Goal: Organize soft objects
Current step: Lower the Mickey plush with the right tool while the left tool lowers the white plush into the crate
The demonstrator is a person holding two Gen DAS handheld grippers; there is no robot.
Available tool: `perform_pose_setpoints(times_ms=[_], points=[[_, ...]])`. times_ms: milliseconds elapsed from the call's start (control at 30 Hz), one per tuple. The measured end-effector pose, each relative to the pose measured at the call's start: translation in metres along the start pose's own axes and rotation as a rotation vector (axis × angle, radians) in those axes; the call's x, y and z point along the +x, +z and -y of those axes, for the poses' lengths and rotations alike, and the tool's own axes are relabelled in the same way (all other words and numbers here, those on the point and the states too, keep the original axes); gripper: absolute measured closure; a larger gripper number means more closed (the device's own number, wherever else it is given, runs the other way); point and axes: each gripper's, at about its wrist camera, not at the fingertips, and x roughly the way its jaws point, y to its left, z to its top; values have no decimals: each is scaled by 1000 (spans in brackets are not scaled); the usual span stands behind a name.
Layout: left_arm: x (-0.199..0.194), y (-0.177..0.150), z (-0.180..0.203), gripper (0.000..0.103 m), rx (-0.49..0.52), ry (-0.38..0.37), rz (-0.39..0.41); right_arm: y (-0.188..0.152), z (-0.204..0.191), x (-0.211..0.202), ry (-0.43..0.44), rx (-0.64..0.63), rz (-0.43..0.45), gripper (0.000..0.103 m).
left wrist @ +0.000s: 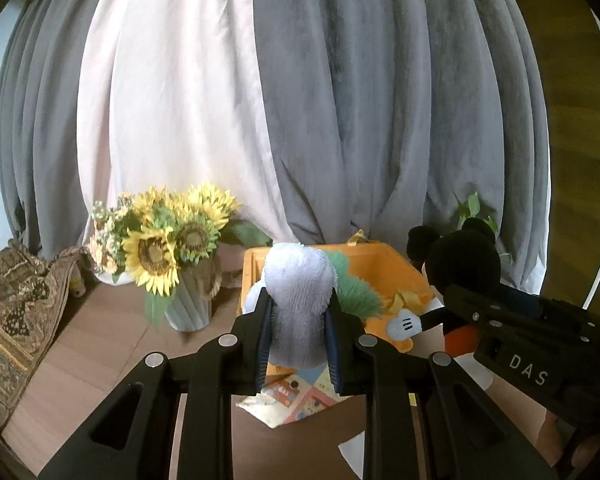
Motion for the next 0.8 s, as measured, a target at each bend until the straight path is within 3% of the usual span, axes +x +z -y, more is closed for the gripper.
perform_pose_setpoints(times_ms=[567,800], points=[[26,29,1,79,10,5,81,29,1,15,4,0,63,53],[49,39,-2,80,15,14,80,41,6,37,12,0,67,53]])
